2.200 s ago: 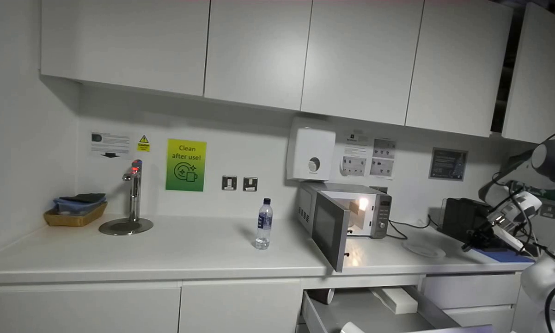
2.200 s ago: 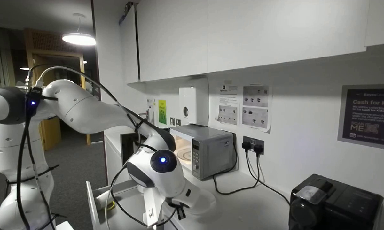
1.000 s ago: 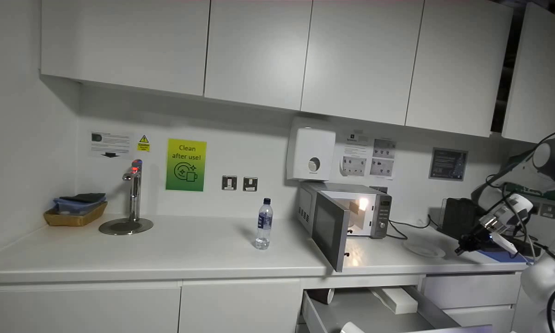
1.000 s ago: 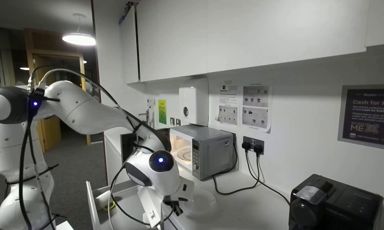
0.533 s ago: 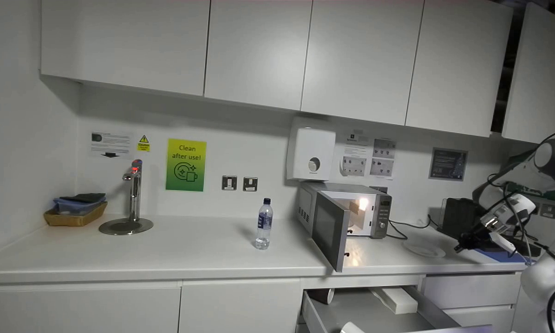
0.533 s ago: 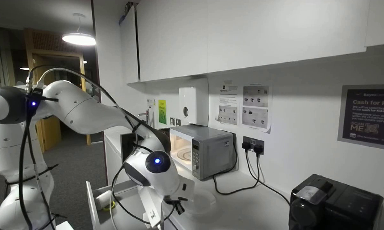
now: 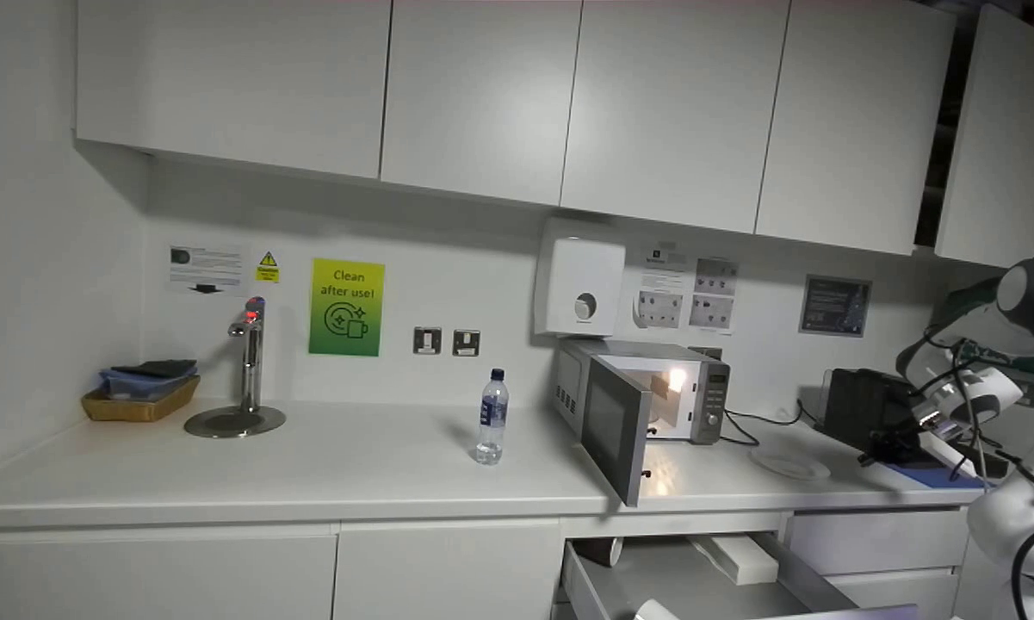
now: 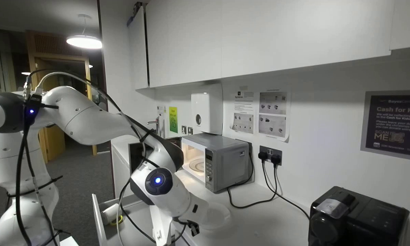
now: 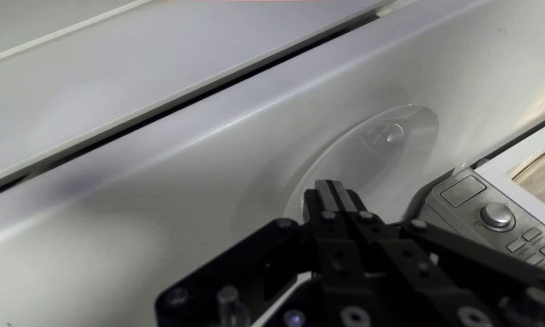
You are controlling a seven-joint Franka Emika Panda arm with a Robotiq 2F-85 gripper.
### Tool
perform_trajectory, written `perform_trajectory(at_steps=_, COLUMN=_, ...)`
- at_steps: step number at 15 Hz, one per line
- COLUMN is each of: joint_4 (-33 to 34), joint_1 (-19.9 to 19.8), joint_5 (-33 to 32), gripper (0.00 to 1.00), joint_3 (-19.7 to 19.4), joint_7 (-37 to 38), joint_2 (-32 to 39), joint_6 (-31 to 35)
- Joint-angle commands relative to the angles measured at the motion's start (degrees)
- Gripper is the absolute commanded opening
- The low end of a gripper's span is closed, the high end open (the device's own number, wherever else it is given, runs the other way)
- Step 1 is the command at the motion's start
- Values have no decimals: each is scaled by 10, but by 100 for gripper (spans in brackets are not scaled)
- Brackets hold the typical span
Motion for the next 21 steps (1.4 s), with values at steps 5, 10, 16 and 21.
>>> perform_trajectory(at_steps=5, joint_4=8, joint_1=-15, joint_5=25, gripper=0, joint_3=4, joint_7=30, joint_2=26, joint_6=7)
perform_trajectory(at_steps=10, joint_4=20, joint_1=-14, joint_5=47, gripper=0, joint_3=9, joint_7=28, joint_2=44, joint_6=9)
perform_trajectory(at_steps=16, joint_4=33, joint_1=-13, joint_5=57, gripper=49, joint_3=20, joint_7=29, joint_2=58, joint_6=5)
perform_trajectory(at_steps=21, joint_4=49, joint_1=-15, joint_5=70, gripper=86, joint_3=26, joint_7=49, joint_2=74, joint_6=-13)
